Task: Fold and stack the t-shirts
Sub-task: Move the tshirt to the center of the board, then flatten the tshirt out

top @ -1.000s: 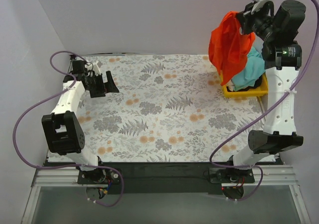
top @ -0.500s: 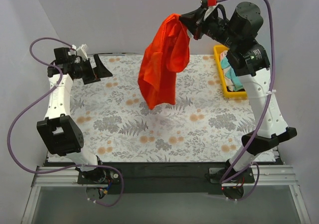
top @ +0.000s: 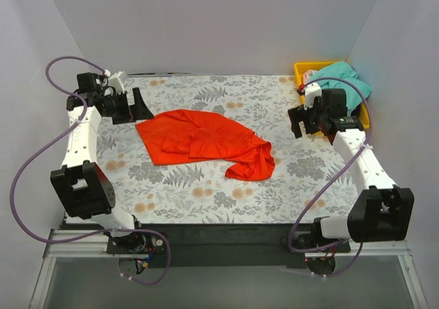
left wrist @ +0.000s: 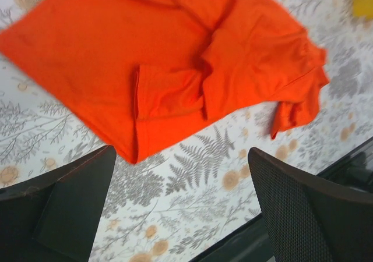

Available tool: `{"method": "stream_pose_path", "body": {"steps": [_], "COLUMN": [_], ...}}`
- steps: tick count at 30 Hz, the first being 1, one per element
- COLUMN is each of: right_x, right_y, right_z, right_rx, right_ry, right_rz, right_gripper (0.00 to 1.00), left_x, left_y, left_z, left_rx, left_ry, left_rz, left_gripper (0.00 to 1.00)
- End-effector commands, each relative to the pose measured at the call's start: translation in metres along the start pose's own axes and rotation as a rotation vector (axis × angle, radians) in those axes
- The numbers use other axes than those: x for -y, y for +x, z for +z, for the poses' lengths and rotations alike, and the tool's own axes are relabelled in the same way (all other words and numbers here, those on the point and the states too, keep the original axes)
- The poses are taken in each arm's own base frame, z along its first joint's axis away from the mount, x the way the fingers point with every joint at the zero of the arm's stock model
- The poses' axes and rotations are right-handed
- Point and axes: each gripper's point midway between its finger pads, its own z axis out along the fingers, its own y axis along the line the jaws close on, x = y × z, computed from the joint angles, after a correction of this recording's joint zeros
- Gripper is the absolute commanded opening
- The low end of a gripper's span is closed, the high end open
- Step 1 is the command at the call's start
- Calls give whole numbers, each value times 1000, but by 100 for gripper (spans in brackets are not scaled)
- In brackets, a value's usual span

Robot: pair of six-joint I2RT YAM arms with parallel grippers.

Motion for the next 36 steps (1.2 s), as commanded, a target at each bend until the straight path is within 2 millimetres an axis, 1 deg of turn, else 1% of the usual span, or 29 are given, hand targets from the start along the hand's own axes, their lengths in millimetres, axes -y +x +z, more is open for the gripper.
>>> {"method": "stream_pose_path", "body": {"steps": [1,2,3,4,6,7,8,9,10,11,12,13,14,15,16,19,21,22,23,25,26,27,29,30,31,33,34,35,36], "right_x": [-25,-37,-45,-66,-89,-112,-123,-135,-157,-168,-181,-202,-212,-221,-231,-238,-237,-237,-233,-231,-232,-231,-233,-231,-231,-234,-235,-236,-235], "right_y": [-8,-7,-13,-17,-17,-18,-20,-15,-27,-29,-21,-26,-24,-12,-10,-1,7,12,22,34,44,55,68,82,86,94,110,109,112], "right_z": [-17,-18,-13,-10,3,8,13,28,32,38,53,55,61,75,81,114,125,129,137,142,144,144,142,139,137,125,116,104,96], "right_rx": [18,-2,-7,-13,-44,-52,-61,-99,-87,-99,-138,-129,-141,-187,-202,-265,-295,-310,-342,-376,-399,-424,-452,-484,-496,-511,-547,-543,-552], "right_ry": [-165,-224,-256,-302,-349,-382,-395,-413,-427,-439,-454,-471,-477,-483,-474,-433,-410,-409,-382,-373,-381,-390,-411,-418,-419,-458,-488,-501,-512], "right_rz": [-98,-122,-141,-190,-268,-328,-363,-386,-435,-455,-474,-515,-529,-537,-545,-515,-510,-507,-514,-517,-520,-521,-522,-522,-521,-504,-492,-489,-475], "right_gripper": [98,98,99,98,95,93,89,78,73,68,57,53,50,45,43,43,43,43,42,42,42,42,42,42,41,41,41,41,41], "left_x": [-19,-28,-33,-40,-51,-57,-60,-66,-67,-66,-68,-68,-67,-68,-72,-75,-73,-79,-81,-88,-95,-99,-107,-109,-113,-111,-112,-112,-108], "left_y": [38,49,54,57,61,62,62,63,65,67,70,72,74,74,74,65,63,63,62,58,63,65,73,76,81,95,101,118,119], "left_z": [-2,5,8,11,21,24,27,34,38,42,48,51,54,57,62,77,89,100,106,115,123,126,129,129,128,121,117,111,102], "left_rx": [-105,-145,-168,-188,-224,-236,-244,-267,-282,-299,-318,-328,-333,-331,-336,-325,-333,-346,-349,-346,-363,-373,-400,-410,-425,-465,-482,-523,-518], "left_ry": [-72,-79,-83,-103,-121,-134,-138,-129,-119,-96,-84,-71,-50,-45,-45,-7,36,45,51,42,35,25,-4,-14,-35,-50,-61,-77,-90], "left_rz": [84,71,77,70,37,13,-9,-39,-63,-91,-113,-128,-141,-146,-156,-186,-214,-233,-242,-261,-277,-287,-293,-285,-278,-274,-257,-263,-240], "left_gripper": [97,94,90,85,80,76,74,72,68,64,62,61,59,57,56,50,43,41,39,37,37,36,36,36,36,35,34,33,33]}}
